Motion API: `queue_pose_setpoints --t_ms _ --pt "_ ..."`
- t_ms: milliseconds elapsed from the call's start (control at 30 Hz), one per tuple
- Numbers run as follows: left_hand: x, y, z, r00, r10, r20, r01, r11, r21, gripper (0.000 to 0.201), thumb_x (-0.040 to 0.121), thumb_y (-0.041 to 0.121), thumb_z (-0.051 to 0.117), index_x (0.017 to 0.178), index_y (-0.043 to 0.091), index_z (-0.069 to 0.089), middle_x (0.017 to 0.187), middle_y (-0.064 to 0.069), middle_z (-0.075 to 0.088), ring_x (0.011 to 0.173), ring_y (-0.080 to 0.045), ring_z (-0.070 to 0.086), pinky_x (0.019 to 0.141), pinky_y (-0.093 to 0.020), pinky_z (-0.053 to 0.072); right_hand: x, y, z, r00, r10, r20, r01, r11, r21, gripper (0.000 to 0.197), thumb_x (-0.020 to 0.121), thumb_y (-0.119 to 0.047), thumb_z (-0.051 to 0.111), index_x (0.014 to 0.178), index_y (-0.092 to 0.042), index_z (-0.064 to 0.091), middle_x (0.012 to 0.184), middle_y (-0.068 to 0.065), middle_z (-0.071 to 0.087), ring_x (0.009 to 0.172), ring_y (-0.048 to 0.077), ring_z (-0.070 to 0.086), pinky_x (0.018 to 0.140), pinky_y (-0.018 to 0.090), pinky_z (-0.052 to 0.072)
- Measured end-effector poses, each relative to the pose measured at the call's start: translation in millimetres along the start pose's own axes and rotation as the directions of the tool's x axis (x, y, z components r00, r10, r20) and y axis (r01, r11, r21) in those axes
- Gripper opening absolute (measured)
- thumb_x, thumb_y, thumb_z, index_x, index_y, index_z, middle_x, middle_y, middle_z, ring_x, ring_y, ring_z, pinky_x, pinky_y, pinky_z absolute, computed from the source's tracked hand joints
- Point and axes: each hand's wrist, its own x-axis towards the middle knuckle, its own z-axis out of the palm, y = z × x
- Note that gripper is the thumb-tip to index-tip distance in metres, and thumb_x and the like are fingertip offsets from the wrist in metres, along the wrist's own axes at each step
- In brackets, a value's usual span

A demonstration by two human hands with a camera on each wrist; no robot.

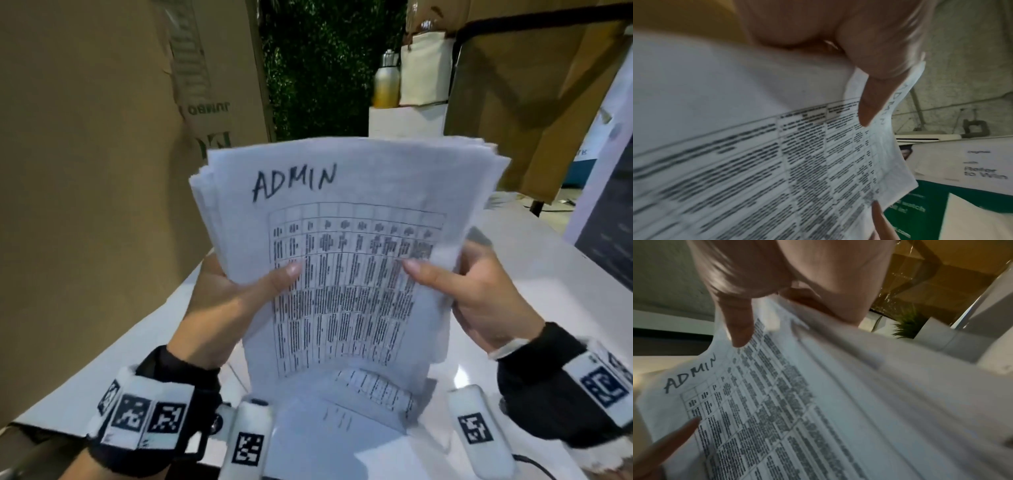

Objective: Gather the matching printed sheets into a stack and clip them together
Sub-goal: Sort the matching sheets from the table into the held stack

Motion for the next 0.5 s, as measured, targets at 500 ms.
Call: queue_pose_setpoints --t_ms 500 --pt "-15 -32 -17 0.994 -0.077 -0.078 0.073 0.996 -0.047 0.024 0.067 0.037 0.085 0.089 0.044 0.08 0.096 0.014 0.081 0.091 -0.004 0.076 0.072 -0.016 0.058 3 4 8 0.992 -0.066 -0.108 0.054 0.992 -0.115 0.05 0.056 -0.055 0.084 0.095 -0.026 0.073 0.095 -0.002 0.077 0.089 0.017 0.072 0.077 0.03 0.058"
